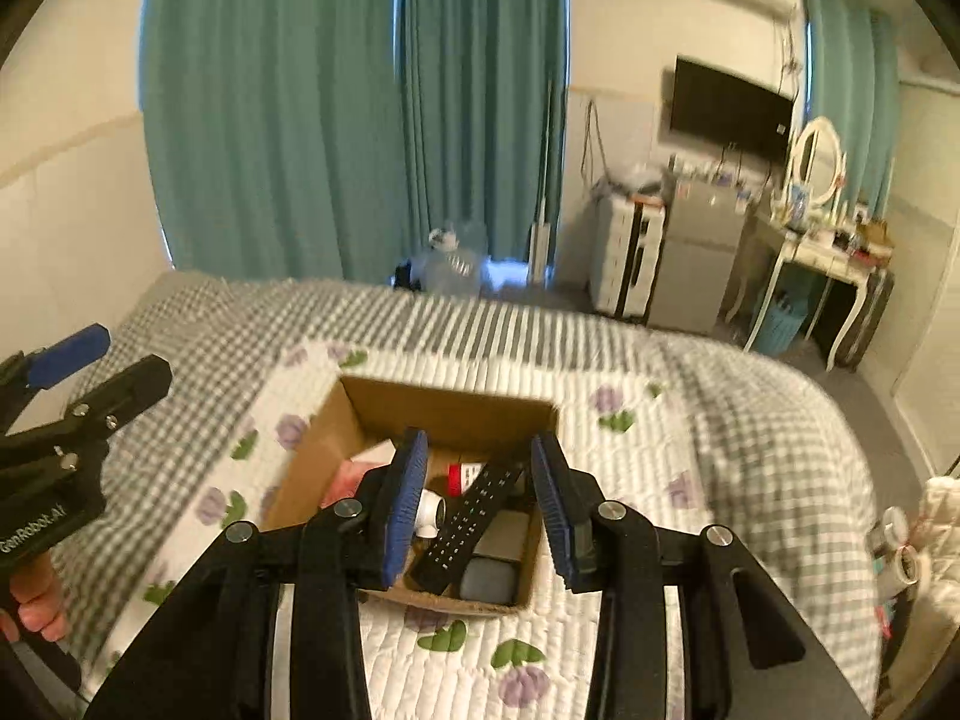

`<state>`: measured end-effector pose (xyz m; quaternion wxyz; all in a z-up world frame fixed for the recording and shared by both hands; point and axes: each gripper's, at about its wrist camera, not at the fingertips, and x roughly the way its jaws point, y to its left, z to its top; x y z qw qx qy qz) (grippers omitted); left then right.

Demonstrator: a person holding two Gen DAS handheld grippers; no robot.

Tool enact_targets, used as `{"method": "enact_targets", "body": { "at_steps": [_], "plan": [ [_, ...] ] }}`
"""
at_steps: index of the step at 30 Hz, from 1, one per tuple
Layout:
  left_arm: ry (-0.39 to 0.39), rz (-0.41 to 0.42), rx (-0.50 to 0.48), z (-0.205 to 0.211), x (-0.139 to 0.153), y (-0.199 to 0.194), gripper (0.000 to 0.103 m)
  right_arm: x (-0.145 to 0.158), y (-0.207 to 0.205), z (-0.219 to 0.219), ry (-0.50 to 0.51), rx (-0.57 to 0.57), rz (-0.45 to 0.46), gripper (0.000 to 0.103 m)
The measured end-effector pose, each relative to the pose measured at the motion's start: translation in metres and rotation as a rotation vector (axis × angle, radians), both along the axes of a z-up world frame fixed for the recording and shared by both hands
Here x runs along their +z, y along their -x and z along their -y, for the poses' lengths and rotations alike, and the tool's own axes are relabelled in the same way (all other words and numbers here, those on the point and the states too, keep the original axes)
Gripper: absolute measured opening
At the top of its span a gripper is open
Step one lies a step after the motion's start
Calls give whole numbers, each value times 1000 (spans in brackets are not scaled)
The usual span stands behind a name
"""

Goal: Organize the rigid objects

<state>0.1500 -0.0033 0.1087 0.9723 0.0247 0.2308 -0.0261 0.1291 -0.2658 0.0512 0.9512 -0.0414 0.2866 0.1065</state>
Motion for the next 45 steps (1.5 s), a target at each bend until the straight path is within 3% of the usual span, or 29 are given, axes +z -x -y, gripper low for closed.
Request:
{"method": "enact_targets", "body": {
  "at_steps": [2,5,6,8,11,19,24,33,45],
  "plan": [
    [10,35,-2,-1,12,18,84,20,21,4,-17,-7,42,54],
    [17,81,-9,0,23,45,92,38,51,11,-45,-15,106,65],
    [20,94,-9,0,24,51,96,40,59,11,-50,-17,121,69],
    [24,123,-6,0,23,67,103,40,76,14,-60,-32,152,89],
    [18,156,19,-2,12,82,103,31,99,15,-51,-71,209,103],
    [20,174,102,-13,-51,95,103,-29,124,16,-59,-75,270,103],
    [4,169,97,-13,-78,92,103,-64,113,12,-53,-66,240,103],
    [-15,121,88,-7,-97,85,103,-80,100,16,-58,-82,204,103],
    [4,101,82,-8,-100,86,103,-83,100,17,-50,-98,199,103]
  ]
}}
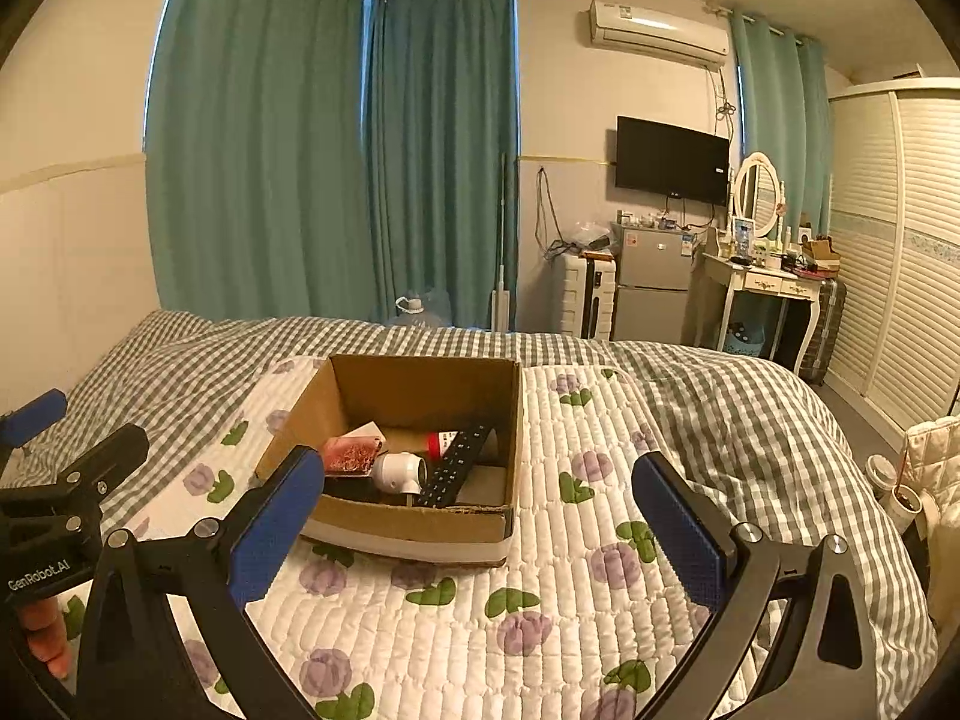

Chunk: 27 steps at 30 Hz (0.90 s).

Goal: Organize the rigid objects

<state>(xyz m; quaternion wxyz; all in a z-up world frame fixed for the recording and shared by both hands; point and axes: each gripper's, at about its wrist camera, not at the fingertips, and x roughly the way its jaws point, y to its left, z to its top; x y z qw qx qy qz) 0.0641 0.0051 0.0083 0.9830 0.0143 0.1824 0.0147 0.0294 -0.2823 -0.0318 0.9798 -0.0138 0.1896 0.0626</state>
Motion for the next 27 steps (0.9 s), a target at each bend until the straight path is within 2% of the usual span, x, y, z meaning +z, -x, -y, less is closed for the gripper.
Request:
{"method": "enact_targets", "body": {
  "at_steps": [27],
  "plan": [
    [18,-28,-3,-2,-1,-3,103,-5,-3,-1,8,-6,-32,103]
  ]
}}
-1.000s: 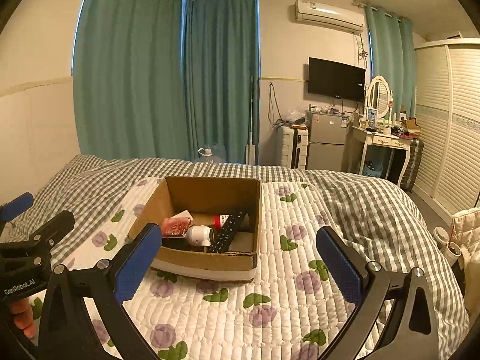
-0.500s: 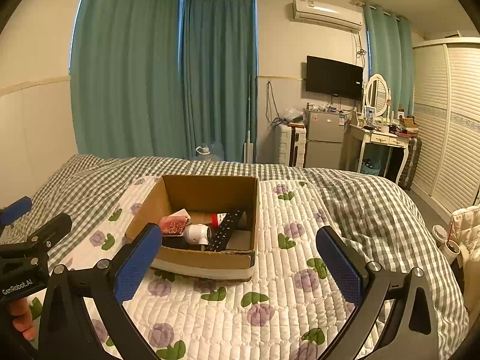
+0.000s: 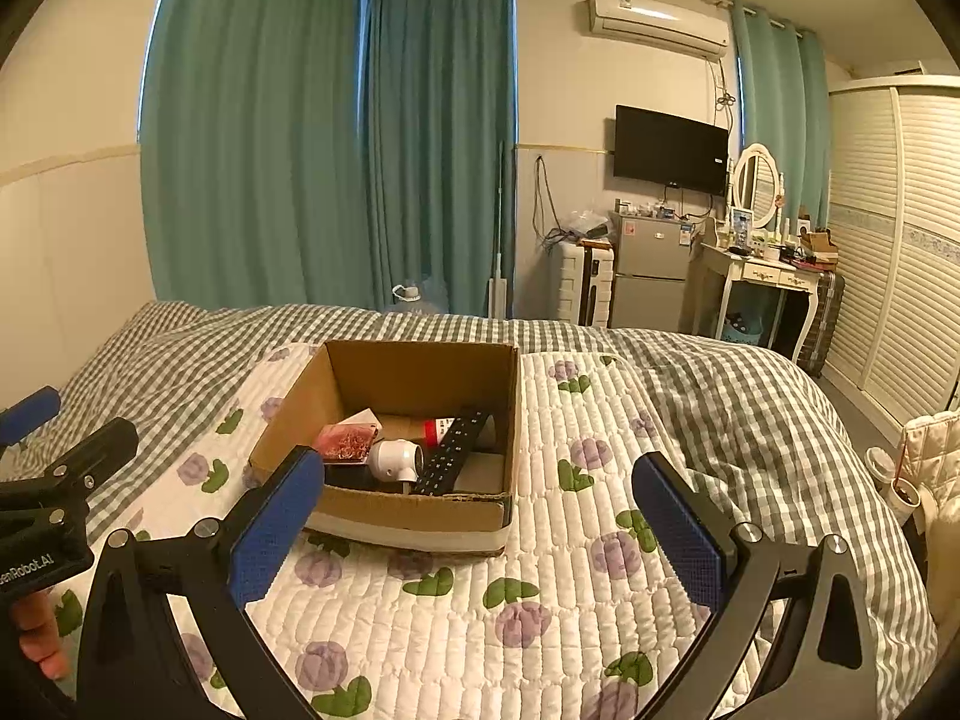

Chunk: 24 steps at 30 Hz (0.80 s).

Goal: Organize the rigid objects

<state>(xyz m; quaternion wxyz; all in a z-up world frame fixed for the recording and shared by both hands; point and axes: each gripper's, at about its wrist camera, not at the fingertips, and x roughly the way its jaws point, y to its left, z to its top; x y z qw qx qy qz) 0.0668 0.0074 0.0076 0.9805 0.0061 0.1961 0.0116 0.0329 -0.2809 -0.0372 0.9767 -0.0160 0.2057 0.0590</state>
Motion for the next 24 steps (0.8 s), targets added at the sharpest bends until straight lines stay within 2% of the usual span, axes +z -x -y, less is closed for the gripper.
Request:
{"method": "enact_targets", "body": {
  "at_steps": [24],
  "plan": [
    [2,1,-2,1,-1,1,103,-6,-5,-2,-2,-3,-18,103]
  ]
}}
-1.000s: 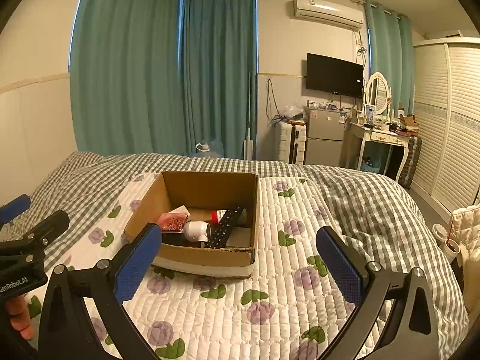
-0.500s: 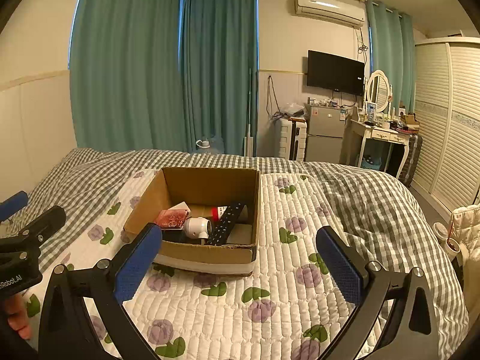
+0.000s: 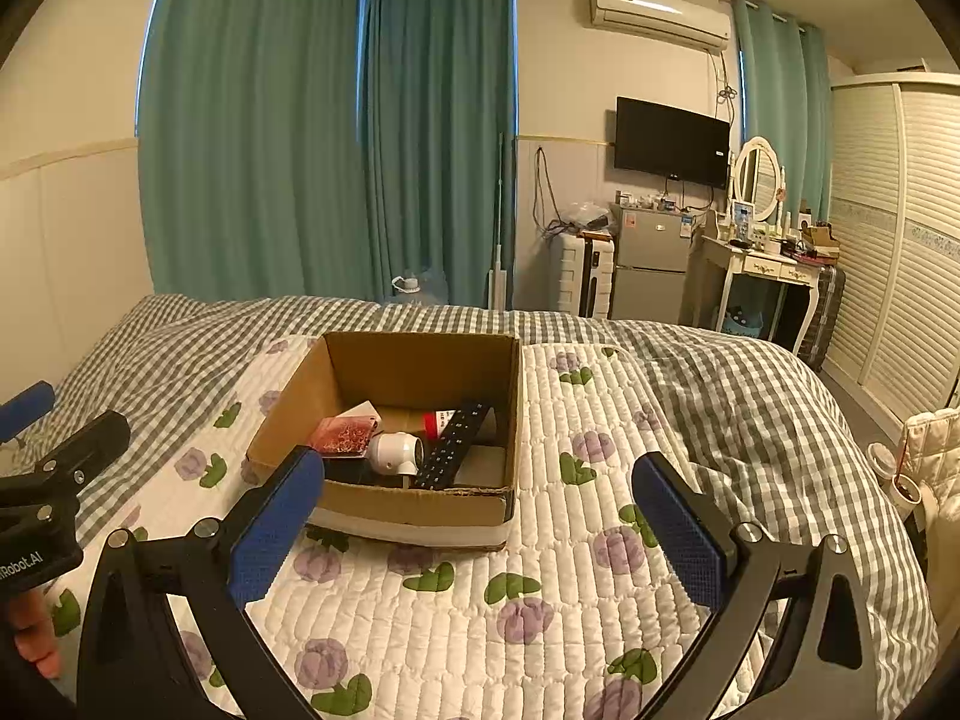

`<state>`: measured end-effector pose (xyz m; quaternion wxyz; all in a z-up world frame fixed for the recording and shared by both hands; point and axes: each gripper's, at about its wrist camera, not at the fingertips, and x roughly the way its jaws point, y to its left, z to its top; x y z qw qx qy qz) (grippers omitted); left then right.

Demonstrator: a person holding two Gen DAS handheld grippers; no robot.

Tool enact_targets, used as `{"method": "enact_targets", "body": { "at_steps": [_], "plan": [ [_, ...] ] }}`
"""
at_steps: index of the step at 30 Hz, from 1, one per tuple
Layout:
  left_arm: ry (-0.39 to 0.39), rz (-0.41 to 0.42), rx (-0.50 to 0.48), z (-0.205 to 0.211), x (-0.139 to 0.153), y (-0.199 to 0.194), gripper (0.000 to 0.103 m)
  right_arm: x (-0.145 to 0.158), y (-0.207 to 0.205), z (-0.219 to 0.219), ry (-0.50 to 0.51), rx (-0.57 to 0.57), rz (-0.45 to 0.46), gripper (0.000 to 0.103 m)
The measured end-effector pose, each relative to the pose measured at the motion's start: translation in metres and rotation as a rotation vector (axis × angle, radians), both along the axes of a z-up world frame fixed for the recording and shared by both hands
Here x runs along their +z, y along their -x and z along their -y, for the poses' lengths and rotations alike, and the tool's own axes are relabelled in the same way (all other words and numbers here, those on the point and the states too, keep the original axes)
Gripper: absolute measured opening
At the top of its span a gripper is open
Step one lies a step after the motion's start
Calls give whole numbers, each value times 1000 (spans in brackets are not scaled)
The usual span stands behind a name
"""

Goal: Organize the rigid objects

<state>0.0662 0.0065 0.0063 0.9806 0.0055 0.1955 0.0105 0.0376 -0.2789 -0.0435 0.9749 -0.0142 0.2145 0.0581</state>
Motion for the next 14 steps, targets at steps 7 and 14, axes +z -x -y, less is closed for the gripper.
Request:
{"method": "enact_targets", "body": {
  "at_steps": [7,14],
  "plan": [
    [-2,-3,-2,1,-2,0,103,-2,1,0,0,2,-6,103],
    [-3,-3,2,1,-3,0,103,-2,1,0,0,4,-8,103]
  ]
}}
